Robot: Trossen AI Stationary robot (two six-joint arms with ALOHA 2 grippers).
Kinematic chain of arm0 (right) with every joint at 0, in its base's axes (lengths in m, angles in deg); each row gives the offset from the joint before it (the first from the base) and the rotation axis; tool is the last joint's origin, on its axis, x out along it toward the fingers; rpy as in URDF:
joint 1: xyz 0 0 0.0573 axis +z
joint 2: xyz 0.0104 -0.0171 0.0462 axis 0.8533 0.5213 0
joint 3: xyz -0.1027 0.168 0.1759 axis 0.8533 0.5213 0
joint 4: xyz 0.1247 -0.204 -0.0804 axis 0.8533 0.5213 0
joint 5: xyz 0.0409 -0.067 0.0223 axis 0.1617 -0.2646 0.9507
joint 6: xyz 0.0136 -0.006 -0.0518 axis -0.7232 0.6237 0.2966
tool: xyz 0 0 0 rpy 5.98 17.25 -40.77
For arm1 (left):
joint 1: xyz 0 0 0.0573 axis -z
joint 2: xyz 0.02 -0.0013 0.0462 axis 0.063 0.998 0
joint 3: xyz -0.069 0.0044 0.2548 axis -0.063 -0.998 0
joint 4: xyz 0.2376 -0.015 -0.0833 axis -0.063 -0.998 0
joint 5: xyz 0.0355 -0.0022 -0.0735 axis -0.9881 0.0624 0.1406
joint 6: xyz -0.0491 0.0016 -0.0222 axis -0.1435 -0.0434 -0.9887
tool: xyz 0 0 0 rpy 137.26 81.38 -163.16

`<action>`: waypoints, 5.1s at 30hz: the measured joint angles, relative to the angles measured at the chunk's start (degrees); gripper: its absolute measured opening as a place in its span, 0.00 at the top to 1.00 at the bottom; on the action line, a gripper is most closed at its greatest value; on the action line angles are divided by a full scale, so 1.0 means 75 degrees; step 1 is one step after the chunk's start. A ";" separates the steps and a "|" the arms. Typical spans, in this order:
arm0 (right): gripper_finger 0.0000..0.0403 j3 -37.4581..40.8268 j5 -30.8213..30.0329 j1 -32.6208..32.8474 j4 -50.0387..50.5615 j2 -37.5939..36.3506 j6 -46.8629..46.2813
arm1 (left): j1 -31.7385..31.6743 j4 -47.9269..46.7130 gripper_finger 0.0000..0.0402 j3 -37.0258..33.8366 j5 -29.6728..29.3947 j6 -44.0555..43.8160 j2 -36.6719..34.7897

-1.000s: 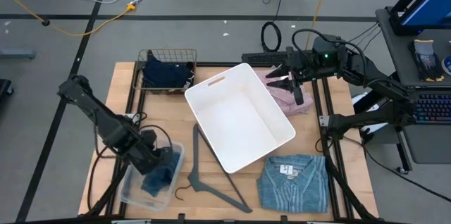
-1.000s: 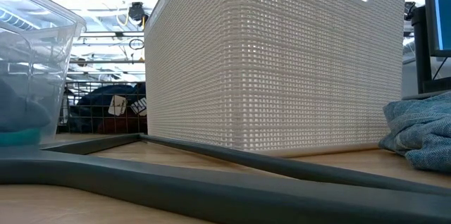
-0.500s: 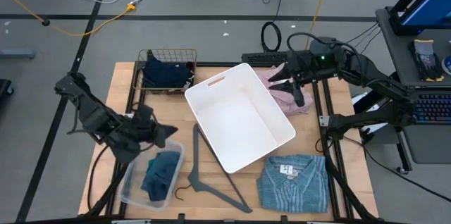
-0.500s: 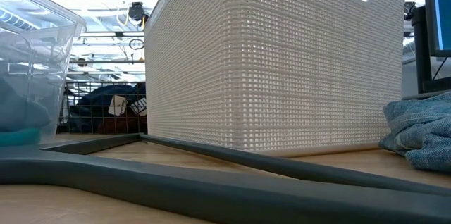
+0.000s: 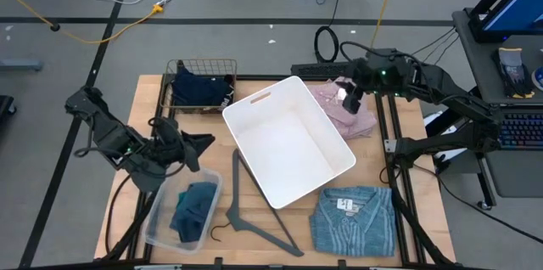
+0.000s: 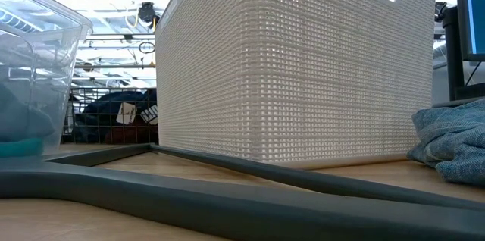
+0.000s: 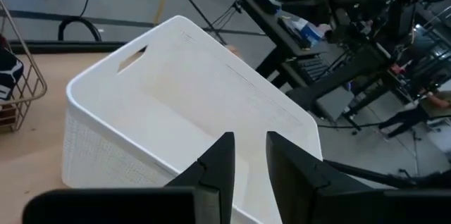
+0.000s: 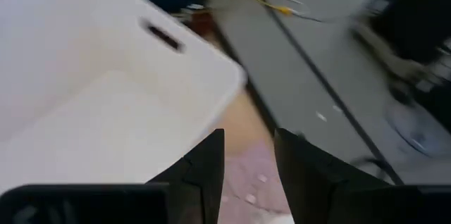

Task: Pick & Place Cloths
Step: Put the pink polo into the white bin

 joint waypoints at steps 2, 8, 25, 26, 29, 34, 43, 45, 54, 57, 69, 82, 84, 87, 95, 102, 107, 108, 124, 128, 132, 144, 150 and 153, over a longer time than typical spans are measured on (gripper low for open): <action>0.71 -0.0001 -0.0426 -0.0037 0.0165 0.0000 -0.0265 | -0.0049 0.0000 0.80 0.0000 -0.0002 0.0113 0.0000; 0.71 -0.0001 -0.0625 -0.0484 0.0799 0.0000 -0.1371 | -0.0281 -0.0004 0.80 0.0000 -0.0051 0.1002 0.0003; 0.69 -0.0004 0.0780 -0.2518 0.1579 0.0533 -0.2147 | -0.1749 -0.0034 0.80 -0.0003 0.0319 0.4080 -0.0851; 0.67 -0.0004 0.0782 -0.2590 0.1609 0.0624 -0.2144 | -0.1856 -0.0009 0.80 -0.0003 0.0455 0.4322 -0.0895; 0.63 -0.0004 0.0786 -0.2762 0.1640 0.0903 -0.2146 | -0.2182 0.0090 0.80 -0.0003 0.0734 0.5007 -0.0991; 0.55 -0.0004 0.0808 -0.2952 0.2010 0.1311 -0.2464 | -0.2651 0.0513 0.80 -0.0042 0.1143 0.6147 -0.0995; 0.49 -0.0004 0.1182 -0.3054 0.2357 0.1786 -0.2941 | -0.3454 0.2649 0.80 -0.1508 0.2569 0.7719 -0.1501; 0.48 -0.0004 0.1188 -0.3051 0.2412 0.1877 -0.3056 | -0.3575 0.2974 0.80 -0.1826 0.2710 0.7863 -0.1739; 0.48 0.0533 0.1384 -0.3096 0.2541 0.2008 -0.3492 | -0.3887 0.3710 0.80 -0.2849 0.3086 0.8069 -0.2814; 0.48 0.0946 0.1388 -0.3195 0.2345 0.1995 -0.3541 | -0.3992 0.3878 0.80 -0.3043 0.3146 0.8139 -0.3013; 0.48 0.2327 0.1387 -0.3884 0.0918 0.2002 -0.3924 | -0.4443 0.3856 0.80 -0.3112 0.3759 0.8391 -0.3292; 0.47 0.3021 0.0730 -0.4100 -0.0896 0.2002 -0.2890 | -0.5069 0.3862 0.80 -0.3112 0.4453 0.8332 -0.3302; 0.48 0.3021 0.0759 -0.4109 -0.1028 0.2002 -0.2754 | -0.5145 0.3861 0.80 -0.3112 0.4543 0.8236 -0.3299; 0.48 0.3021 0.0765 -0.4103 -0.0961 0.1999 -0.2736 | -0.5198 0.3862 0.80 -0.3112 0.4555 0.8128 -0.3299; 0.47 0.3021 0.0753 -0.4174 -0.0574 0.1999 -0.2539 | -0.5216 0.3864 0.80 -0.3112 0.4506 0.8135 -0.3299; 0.43 0.3021 0.0774 -0.4370 -0.0468 0.1999 -0.2656 | -0.5216 0.3882 0.80 -0.3112 0.4473 0.8106 -0.3296; 0.33 0.3021 0.0787 -0.4392 -0.0373 0.1999 -0.2478 | -0.5216 0.3882 0.80 -0.3112 0.4469 0.8043 -0.3296; 0.31 0.3021 0.0831 -0.4392 -0.0373 0.1999 -0.2475 | -0.5216 0.3882 0.80 -0.3112 0.4470 0.8024 -0.3296; 0.02 0.4525 0.1164 -0.4392 -0.1749 0.1990 -0.2620 | -0.5216 0.3882 0.80 -0.3112 0.4458 0.7763 -0.3296; 0.01 0.4682 0.1121 -0.4426 -0.2163 0.1990 -0.2969 | -0.5216 0.3882 0.80 -0.3112 0.4439 0.7705 -0.3296; 0.01 0.4741 0.0787 -0.4613 -0.2197 0.1991 -0.3366 | -0.5216 0.3882 0.80 -0.3112 0.4418 0.7586 -0.3296; 0.02 0.5778 0.0955 -0.4948 -0.2988 0.1993 -0.4114 | -0.5216 0.3882 0.80 -0.3112 0.4418 0.7532 -0.3296; 0.02 0.6221 0.0963 -0.4905 -0.3450 0.1993 -0.4201 | -0.5216 0.4042 0.80 -0.3112 0.4418 0.7534 -0.3296; 0.05 0.6218 0.0980 -0.4884 -0.3546 0.1996 -0.4440 | -0.5216 0.4058 0.80 -0.3112 0.4418 0.7535 -0.3293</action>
